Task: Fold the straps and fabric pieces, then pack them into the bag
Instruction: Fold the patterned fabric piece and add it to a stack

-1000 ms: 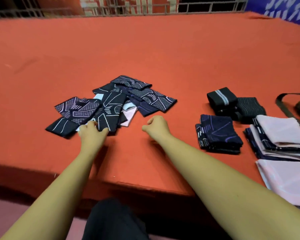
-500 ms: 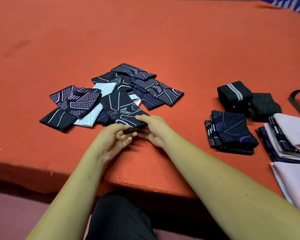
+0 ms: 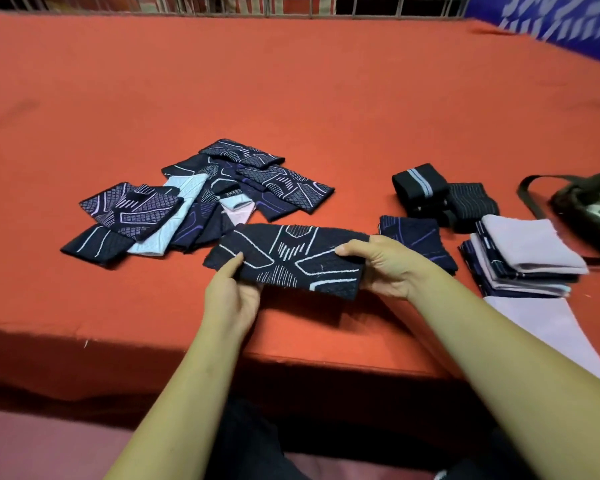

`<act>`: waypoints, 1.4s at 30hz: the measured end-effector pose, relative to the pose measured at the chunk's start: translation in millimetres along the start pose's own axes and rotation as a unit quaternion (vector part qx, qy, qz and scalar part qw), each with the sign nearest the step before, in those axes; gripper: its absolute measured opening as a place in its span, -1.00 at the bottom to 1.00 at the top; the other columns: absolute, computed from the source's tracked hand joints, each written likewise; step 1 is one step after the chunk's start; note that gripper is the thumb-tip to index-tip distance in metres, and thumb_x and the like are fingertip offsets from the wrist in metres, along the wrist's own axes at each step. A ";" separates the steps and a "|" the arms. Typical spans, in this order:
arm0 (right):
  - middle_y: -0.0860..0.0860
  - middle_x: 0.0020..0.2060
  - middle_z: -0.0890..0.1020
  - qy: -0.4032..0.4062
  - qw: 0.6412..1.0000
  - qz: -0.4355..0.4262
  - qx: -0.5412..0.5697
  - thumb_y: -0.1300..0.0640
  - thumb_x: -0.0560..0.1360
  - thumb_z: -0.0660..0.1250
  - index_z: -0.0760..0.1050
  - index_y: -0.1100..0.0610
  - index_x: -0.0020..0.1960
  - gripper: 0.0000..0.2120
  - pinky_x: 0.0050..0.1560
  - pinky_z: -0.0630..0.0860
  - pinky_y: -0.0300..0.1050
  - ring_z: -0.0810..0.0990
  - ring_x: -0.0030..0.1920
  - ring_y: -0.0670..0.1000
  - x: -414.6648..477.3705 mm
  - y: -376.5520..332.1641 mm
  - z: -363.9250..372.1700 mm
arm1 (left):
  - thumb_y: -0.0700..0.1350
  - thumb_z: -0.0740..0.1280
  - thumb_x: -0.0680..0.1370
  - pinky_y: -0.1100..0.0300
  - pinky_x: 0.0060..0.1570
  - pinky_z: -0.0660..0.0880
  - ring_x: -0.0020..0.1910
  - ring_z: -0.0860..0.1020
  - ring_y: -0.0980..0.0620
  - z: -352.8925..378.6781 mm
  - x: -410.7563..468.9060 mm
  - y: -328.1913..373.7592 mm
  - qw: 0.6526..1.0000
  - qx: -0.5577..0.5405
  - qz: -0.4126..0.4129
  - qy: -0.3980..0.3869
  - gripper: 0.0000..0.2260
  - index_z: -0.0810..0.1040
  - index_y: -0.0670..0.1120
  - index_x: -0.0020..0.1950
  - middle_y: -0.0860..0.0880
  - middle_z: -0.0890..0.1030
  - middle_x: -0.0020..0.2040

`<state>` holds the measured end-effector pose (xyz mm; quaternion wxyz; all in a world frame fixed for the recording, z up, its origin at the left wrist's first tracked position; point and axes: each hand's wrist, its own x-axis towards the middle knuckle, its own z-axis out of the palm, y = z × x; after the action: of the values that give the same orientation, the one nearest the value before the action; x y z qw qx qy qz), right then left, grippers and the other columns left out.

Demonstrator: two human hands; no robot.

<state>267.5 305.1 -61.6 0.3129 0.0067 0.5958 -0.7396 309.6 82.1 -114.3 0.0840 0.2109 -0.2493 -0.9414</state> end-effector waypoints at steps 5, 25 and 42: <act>0.24 -0.19 0.68 0.188 0.982 0.000 0.016 0.37 0.45 0.39 0.58 0.28 -0.11 -0.96 -0.12 0.67 0.10 0.69 -0.23 0.15 -5.9 34.9 -13.7 | -0.32 0.26 0.59 0.14 0.20 0.49 0.19 0.60 -0.18 -10.7 -33.3 -19.2 0.945 0.288 0.153 0.017 -0.76 0.55 -0.26 0.25 -0.25 0.61 0.23; -0.03 -0.36 0.54 0.284 0.910 -0.225 -0.202 -0.02 0.58 0.31 0.55 0.19 -0.19 -0.69 -0.19 0.36 -0.22 0.47 -0.31 -0.10 -18.9 85.9 -30.2 | 0.03 0.20 0.61 0.18 0.55 0.04 0.55 0.18 0.17 -24.0 -38.6 -66.5 0.605 0.680 0.212 -0.356 -0.65 0.51 0.07 0.38 0.16 0.37 0.48; -0.02 -0.17 0.60 0.138 0.957 -0.225 -0.123 0.32 0.45 0.39 0.53 0.10 -0.12 -0.87 -0.03 0.49 -0.10 0.54 -0.12 -0.05 -34.3 85.4 -20.9 | 0.00 0.38 0.47 0.02 0.23 0.49 0.20 0.58 -0.07 -8.2 -42.5 -53.5 0.884 0.438 0.063 -0.152 -0.55 0.43 0.05 0.35 -0.14 0.59 0.25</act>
<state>327.7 331.2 -129.4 0.0521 -0.0641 0.7056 -0.7037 348.5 135.8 -132.6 0.0029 0.0648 -0.6590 -0.7493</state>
